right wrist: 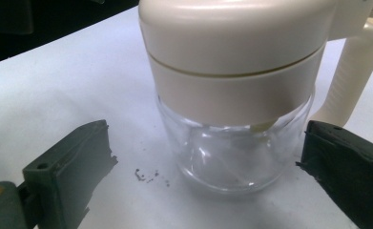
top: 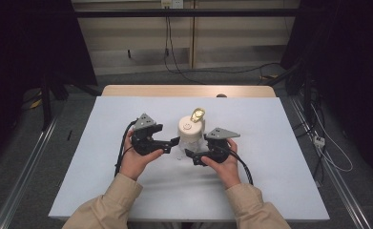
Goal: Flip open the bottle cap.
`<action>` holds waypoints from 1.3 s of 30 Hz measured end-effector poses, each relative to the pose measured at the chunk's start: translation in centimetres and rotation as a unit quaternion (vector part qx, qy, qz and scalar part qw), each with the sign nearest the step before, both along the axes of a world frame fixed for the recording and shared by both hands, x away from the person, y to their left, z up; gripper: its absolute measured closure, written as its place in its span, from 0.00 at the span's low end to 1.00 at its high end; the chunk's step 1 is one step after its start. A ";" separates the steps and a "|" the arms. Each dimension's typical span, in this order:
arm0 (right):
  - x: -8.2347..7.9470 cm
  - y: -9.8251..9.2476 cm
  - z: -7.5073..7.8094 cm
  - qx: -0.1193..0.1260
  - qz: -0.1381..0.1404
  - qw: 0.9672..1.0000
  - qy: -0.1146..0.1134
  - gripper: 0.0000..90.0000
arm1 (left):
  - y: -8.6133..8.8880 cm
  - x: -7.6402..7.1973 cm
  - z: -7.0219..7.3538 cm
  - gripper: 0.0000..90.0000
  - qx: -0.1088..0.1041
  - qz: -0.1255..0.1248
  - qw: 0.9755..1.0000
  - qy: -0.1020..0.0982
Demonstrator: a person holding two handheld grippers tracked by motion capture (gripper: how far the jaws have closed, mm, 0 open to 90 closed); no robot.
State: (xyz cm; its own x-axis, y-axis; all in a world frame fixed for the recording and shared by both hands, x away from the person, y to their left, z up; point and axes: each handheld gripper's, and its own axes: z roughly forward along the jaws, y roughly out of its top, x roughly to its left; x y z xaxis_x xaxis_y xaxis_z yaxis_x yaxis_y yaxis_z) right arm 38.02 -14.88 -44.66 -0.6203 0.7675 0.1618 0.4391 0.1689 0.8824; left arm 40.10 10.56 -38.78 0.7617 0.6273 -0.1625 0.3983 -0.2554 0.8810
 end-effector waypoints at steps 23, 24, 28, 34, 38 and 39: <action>-2.8 -2.2 0.4 0.001 0.013 1.000 -0.005 0.05 | 6.1 -2.2 -3.4 0.09 0.004 0.003 1.000 0.019; -2.9 -2.3 0.5 0.001 0.012 1.000 -0.006 0.05 | 6.2 -2.2 -3.4 0.09 0.007 0.002 1.000 0.018; -3.3 -3.0 0.5 0.002 0.009 1.000 -0.007 0.06 | 6.9 -2.4 -3.6 0.09 0.009 0.009 1.000 0.018; -4.0 -4.2 0.6 0.004 0.005 1.000 -0.008 0.06 | 7.7 -2.7 -3.9 0.09 0.013 0.016 1.000 0.016; -4.5 -4.9 0.4 -0.001 0.004 1.000 -0.006 0.06 | 8.2 -2.9 -3.9 0.09 0.013 0.019 1.000 0.014; -4.6 -5.0 0.4 -0.002 0.004 1.000 -0.004 0.06 | 8.3 -2.9 -3.9 0.09 0.011 0.020 1.000 0.014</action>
State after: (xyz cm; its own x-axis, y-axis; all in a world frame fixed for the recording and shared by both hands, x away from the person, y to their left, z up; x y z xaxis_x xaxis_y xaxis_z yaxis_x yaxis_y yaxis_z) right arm 33.42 -19.87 -44.26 -0.6274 0.7634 0.1538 0.4302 0.1751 0.8856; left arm 37.16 18.81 -42.65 0.7315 0.6607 -0.1683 0.4322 -0.2584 0.8640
